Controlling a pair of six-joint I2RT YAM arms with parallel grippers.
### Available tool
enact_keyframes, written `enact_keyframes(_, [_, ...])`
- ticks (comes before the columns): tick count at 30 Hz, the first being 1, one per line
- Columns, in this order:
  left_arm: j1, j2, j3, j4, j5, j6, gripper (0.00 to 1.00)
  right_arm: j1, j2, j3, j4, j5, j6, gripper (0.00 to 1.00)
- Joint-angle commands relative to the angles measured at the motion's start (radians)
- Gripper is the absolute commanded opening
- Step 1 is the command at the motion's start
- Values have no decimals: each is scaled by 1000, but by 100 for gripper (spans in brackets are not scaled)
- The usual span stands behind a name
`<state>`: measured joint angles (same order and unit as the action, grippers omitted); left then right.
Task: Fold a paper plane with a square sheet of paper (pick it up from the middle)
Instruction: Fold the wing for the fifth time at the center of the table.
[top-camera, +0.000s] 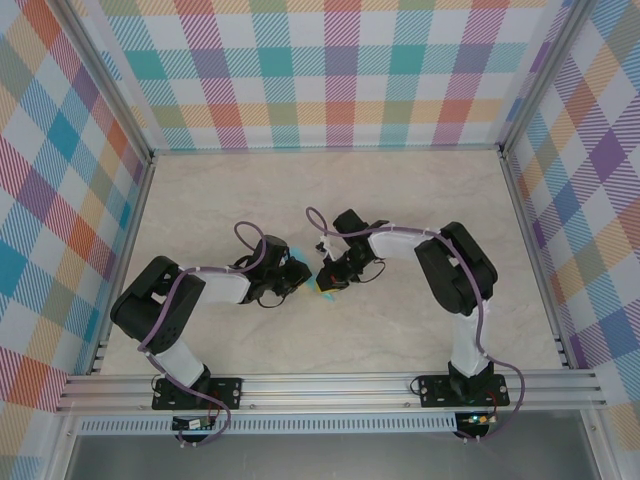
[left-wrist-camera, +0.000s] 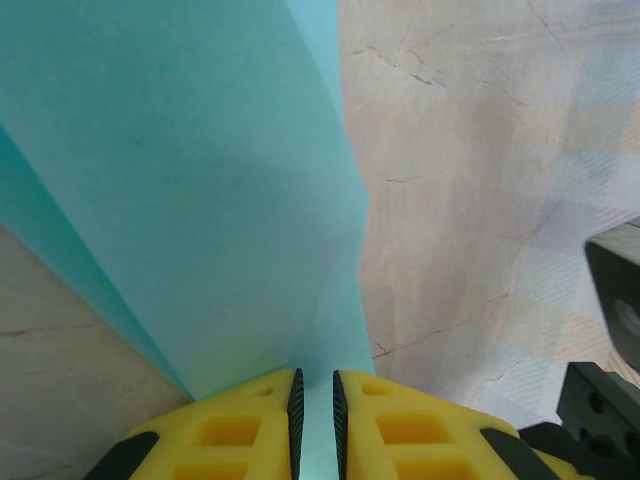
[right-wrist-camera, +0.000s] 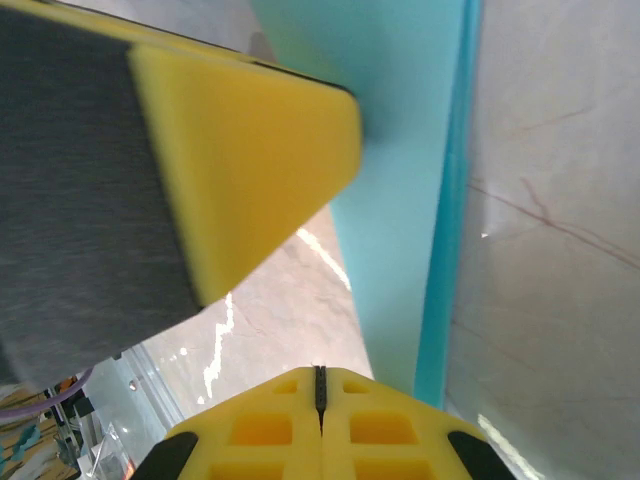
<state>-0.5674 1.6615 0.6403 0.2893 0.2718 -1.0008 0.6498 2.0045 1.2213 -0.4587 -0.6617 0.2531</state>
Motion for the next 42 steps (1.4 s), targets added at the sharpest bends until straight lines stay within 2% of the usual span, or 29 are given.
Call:
enact_keyframes(1, [-3, 20, 22, -38, 0, 21, 18, 2, 21, 7, -29, 11, -25, 5])
enact_keyframes(11, [-3, 31, 29, -47, -2, 23, 17, 1, 41, -2, -40, 37, -32, 5])
enact_keyframes(20, [-3, 31, 38, -74, -9, 27, 17, 1, -25, -39, -65, 25, -40, 5])
enact_keyframes(31, [-3, 29, 37, -85, -14, 30, 17, 1, 3, -71, -56, 48, -29, 4])
enact_keyframes(36, [-3, 24, 37, -90, -14, 32, 17, 0, -105, -106, 2, 41, -6, 3])
enact_keyframes(42, [-3, 20, 38, -90, -13, 33, 17, -1, -94, -146, 54, 76, 12, 1])
